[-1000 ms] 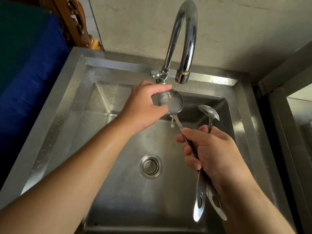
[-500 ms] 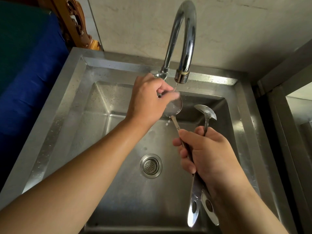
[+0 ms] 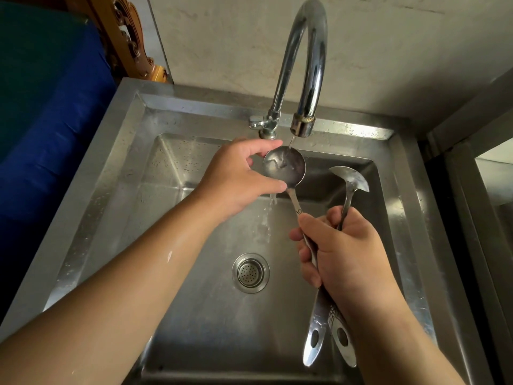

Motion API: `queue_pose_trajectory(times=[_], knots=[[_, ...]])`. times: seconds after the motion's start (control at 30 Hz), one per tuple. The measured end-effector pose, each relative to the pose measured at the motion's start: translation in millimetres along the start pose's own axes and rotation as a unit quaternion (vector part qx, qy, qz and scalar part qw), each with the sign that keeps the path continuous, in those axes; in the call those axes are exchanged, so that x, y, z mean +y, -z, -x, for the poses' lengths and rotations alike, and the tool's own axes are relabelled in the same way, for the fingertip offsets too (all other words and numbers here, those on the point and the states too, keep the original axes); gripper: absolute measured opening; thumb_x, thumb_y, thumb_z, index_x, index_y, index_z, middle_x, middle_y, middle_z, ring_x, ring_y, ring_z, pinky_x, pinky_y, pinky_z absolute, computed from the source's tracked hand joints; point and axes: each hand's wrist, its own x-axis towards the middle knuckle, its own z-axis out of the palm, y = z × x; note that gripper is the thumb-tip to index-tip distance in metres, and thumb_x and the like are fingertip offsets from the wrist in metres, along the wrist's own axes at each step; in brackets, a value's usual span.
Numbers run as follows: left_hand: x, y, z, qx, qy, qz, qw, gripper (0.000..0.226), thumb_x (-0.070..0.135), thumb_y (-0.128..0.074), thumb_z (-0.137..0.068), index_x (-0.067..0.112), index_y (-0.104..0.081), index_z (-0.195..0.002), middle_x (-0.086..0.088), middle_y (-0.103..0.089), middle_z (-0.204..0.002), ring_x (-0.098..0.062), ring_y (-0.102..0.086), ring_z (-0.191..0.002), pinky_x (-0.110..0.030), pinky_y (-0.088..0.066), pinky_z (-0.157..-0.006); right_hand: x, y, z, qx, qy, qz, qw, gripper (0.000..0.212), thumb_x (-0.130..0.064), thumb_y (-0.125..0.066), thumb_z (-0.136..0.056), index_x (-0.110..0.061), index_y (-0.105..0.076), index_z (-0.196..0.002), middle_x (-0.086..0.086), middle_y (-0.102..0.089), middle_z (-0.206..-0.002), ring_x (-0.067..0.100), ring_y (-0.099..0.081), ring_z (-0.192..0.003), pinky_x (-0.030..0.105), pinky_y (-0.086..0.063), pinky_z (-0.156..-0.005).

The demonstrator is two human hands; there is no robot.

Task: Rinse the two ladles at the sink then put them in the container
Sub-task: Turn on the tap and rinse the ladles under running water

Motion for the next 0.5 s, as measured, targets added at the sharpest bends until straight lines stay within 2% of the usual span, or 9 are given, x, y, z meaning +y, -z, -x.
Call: queue_pose_trajectory(times=[0.07, 0.17, 0.23, 0.37, 0.5], knots=[[1, -1, 2, 0.013, 0.0, 0.003, 1.0, 0.07, 0.023, -0.091, -0.061, 0.044, -0.066, -0.123, 0.018, -0.062, -0.109, 0.01, -0.049, -0.085, 0.002, -0.034, -0.063, 1, 0, 1, 0.0, 0.003, 0.009, 1.0, 0.028, -0.001, -0.057, -0.094, -0.013, -0.036, -0.08, 0.005, -0.065, -0.053, 0.015, -0.04, -0.03, 0.019, -0.031, -0.028], [2, -5, 4, 0.029, -0.012, 0.003, 1.0, 0.065, 0.019, -0.09, -0.064, 0.038, -0.068, -0.121, 0.014, -0.063, -0.104, 0.023, -0.047, -0.076, 0.003, -0.034, -0.065, 2, 0, 2, -0.002, 0.001, 0.014, 1.0, 0.028, -0.002, -0.057, -0.093, -0.013, -0.037, -0.079, 0.006, -0.064, -0.052, 0.015, -0.038, -0.029, 0.019, -0.03, -0.028], [3, -6, 5, 0.042, -0.025, -0.002, 0.999, 0.059, 0.014, -0.089, -0.065, 0.033, -0.071, -0.118, 0.008, -0.064, -0.103, 0.026, -0.046, -0.072, 0.002, -0.034, -0.066, 4, -1, 3, -0.003, -0.005, 0.009, 1.0, 0.029, -0.001, -0.057, -0.092, -0.013, -0.036, -0.078, 0.006, -0.063, -0.051, 0.016, -0.036, -0.028, 0.019, -0.029, -0.029], [4, -10, 5, 0.056, -0.065, -0.027, 0.996, 0.055, 0.017, -0.092, -0.06, 0.026, -0.075, -0.111, 0.006, -0.062, -0.096, 0.022, -0.048, -0.075, -0.002, -0.037, -0.069, 6, -3, 5, 0.001, -0.011, 0.007, 1.0, 0.029, -0.001, -0.057, -0.092, -0.014, -0.035, -0.078, 0.005, -0.063, -0.05, 0.017, -0.036, -0.029, 0.019, -0.028, -0.029], [5, -18, -2, 0.094, -0.109, -0.063, 0.988, 0.048, 0.035, -0.093, -0.056, 0.034, -0.074, -0.1, 0.012, -0.061, -0.091, -0.001, -0.049, -0.086, -0.012, -0.039, -0.073, 3, -4, 6, 0.0, -0.018, -0.017, 1.0, 0.029, -0.002, -0.056, -0.093, -0.014, -0.035, -0.077, 0.005, -0.062, -0.05, 0.015, -0.036, -0.029, 0.019, -0.029, -0.029]])
